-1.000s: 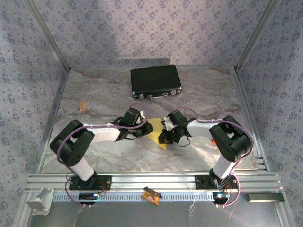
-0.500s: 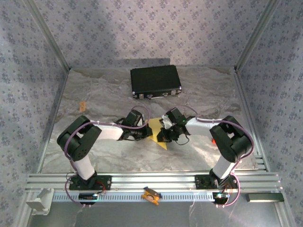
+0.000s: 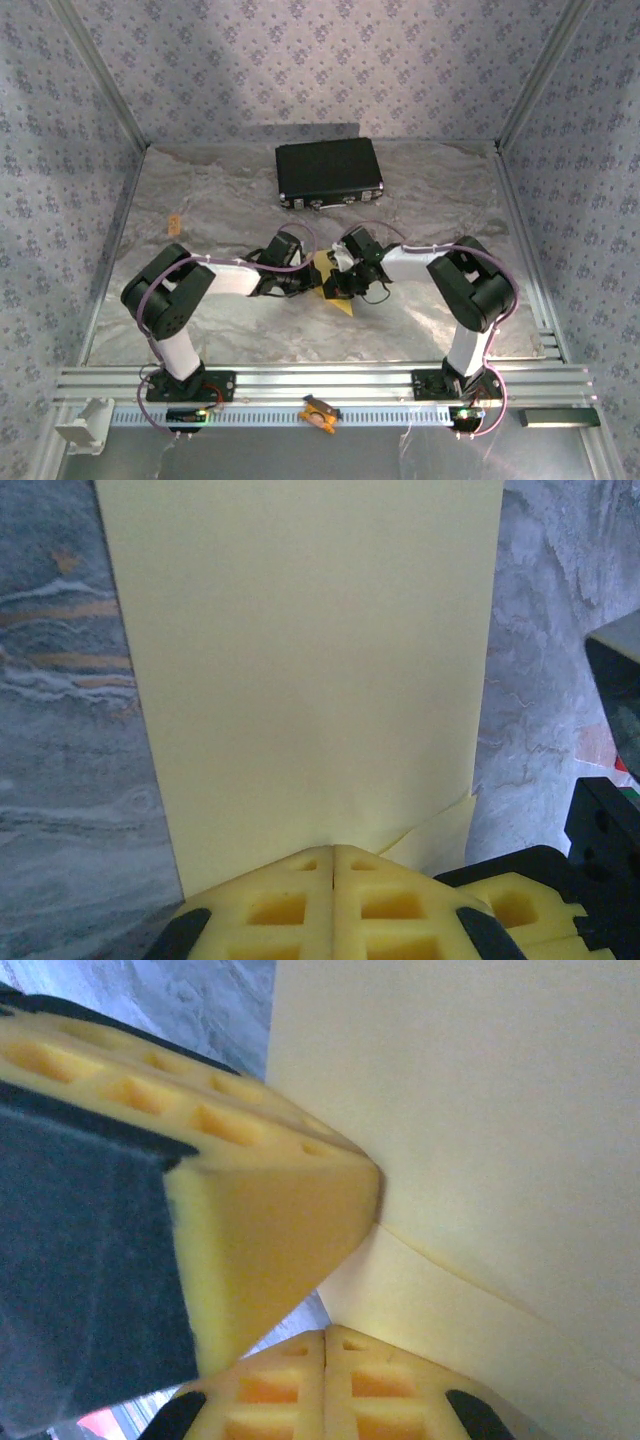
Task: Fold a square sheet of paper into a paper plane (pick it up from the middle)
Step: Third fold the triangle at the center of the table.
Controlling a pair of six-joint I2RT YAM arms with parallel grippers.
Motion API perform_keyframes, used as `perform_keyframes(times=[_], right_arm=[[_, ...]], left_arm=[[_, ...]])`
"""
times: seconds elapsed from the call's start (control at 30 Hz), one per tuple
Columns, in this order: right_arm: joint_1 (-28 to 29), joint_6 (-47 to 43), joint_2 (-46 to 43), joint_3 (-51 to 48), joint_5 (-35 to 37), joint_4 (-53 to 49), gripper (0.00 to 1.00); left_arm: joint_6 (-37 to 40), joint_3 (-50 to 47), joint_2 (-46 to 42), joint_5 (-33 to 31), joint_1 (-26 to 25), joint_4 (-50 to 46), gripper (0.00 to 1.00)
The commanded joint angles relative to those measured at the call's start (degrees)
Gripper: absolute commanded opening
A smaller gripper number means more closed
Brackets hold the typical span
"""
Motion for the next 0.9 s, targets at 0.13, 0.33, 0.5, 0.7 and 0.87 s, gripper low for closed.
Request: perform_keyframes(times=[0.13, 0.33, 0.5, 0.7, 0.87], right_arm=[[-2.7, -1.3, -5.0, -6.3, -1.1, -3.1, 0.07], [-4.5, -0.6, -9.8, -11.5, -0.9, -3.4, 0.09], [-4.5, 2.0, -14.0, -16.1, 1.4, -2.6, 0.09], [-4.6, 4.3, -18.3, -20.1, 4.1, -2.7, 0.09], [-5.3, 4.4, -22.6, -20.6, 6.3, -5.0, 0.09]], left_arm=[[0.3, -0.4, 3.3, -1.1, 0.6, -3.5, 0.04], [0.1, -0.3, 3.8, -0.9, 0.6, -3.3, 0.05], [-0.2, -0.2, 4.1, -1.0, 0.6, -3.3, 0.04], [-0.3, -0.1, 4.2, -0.7, 0.6, -3.2, 0.04], [-0.6, -0.3, 4.1, -0.4, 0.6, -2.6, 0.04]])
